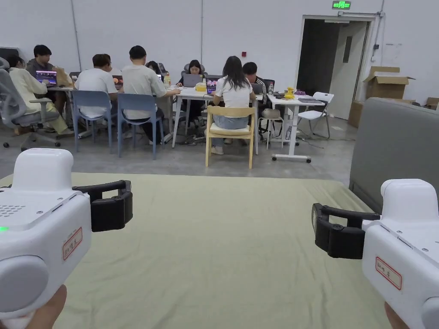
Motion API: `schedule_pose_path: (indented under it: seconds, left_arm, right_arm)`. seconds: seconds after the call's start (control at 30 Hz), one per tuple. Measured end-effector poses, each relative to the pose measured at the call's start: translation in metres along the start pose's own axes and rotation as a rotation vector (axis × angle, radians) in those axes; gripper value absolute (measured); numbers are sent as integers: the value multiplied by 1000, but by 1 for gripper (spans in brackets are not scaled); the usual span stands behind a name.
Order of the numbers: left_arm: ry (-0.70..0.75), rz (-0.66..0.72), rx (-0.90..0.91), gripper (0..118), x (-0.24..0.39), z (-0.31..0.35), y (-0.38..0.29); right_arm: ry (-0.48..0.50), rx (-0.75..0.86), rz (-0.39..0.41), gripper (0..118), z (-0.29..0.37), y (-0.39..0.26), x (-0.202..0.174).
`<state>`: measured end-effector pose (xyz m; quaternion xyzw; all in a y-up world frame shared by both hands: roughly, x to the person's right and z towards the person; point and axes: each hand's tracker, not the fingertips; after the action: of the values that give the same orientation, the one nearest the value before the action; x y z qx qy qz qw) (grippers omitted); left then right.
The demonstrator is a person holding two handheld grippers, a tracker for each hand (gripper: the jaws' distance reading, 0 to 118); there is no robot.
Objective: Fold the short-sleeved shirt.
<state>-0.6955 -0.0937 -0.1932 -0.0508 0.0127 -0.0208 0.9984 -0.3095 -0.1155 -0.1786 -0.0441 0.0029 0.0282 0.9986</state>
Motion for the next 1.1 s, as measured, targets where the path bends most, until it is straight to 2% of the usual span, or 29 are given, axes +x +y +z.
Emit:
schedule_pose_path:
  seconds: [0.53, 1.1]
  left_arm:
    - [18, 8, -11, 113, -2, 0, -7]
    - [17, 41, -17, 113, -6, -2, -6]
  right_arm:
    - [-40, 15, 5, 118, 0, 1, 0]
    - [-27, 19, 12, 118, -4, -1, -3]
